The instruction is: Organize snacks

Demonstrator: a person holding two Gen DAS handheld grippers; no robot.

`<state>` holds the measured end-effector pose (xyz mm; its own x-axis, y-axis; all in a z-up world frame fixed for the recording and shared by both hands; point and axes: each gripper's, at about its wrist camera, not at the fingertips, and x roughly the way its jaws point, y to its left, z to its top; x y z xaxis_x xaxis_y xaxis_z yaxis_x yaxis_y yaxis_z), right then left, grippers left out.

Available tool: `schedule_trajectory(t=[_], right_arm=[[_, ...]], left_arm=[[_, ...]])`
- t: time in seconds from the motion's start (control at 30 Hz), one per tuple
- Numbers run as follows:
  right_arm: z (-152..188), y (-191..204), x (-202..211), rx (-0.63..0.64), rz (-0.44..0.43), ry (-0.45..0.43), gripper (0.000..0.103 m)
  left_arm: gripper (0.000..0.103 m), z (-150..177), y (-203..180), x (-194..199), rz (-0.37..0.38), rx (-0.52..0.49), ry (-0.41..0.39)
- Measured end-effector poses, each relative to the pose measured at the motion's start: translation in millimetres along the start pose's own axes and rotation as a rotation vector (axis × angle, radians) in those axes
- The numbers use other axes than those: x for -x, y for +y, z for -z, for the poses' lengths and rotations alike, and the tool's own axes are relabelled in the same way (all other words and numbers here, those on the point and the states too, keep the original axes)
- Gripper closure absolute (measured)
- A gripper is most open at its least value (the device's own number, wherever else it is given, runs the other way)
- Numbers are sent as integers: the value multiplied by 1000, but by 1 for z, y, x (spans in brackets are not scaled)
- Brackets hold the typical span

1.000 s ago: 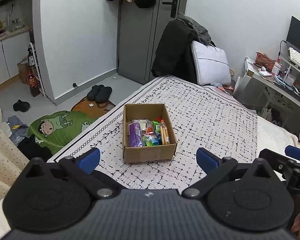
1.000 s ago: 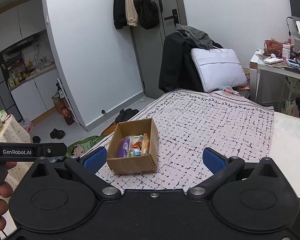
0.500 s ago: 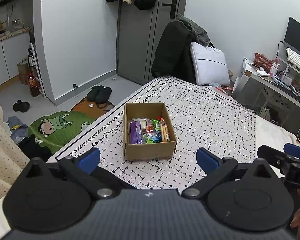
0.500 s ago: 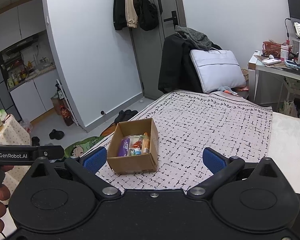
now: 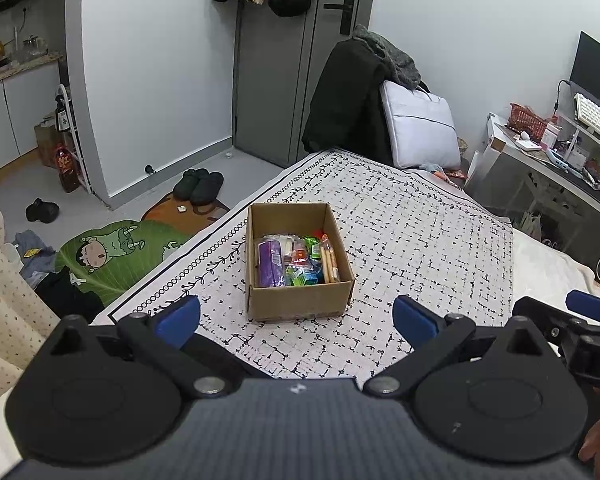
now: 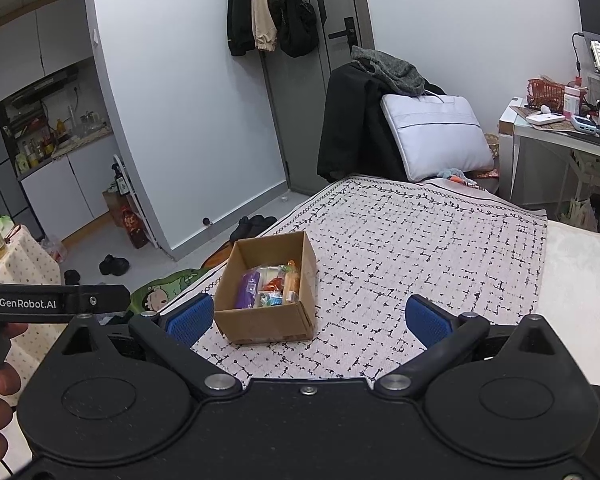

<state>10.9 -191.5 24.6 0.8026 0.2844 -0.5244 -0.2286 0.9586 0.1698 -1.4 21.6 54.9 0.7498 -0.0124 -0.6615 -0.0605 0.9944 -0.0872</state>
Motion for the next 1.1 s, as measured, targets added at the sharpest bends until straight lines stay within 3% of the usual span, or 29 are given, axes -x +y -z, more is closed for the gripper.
schedule_trajectory(t=[1.1], right_arm=[[0, 3, 9, 7, -4, -10, 0]], left_arm=[[1, 6, -2, 5, 18, 3, -6]])
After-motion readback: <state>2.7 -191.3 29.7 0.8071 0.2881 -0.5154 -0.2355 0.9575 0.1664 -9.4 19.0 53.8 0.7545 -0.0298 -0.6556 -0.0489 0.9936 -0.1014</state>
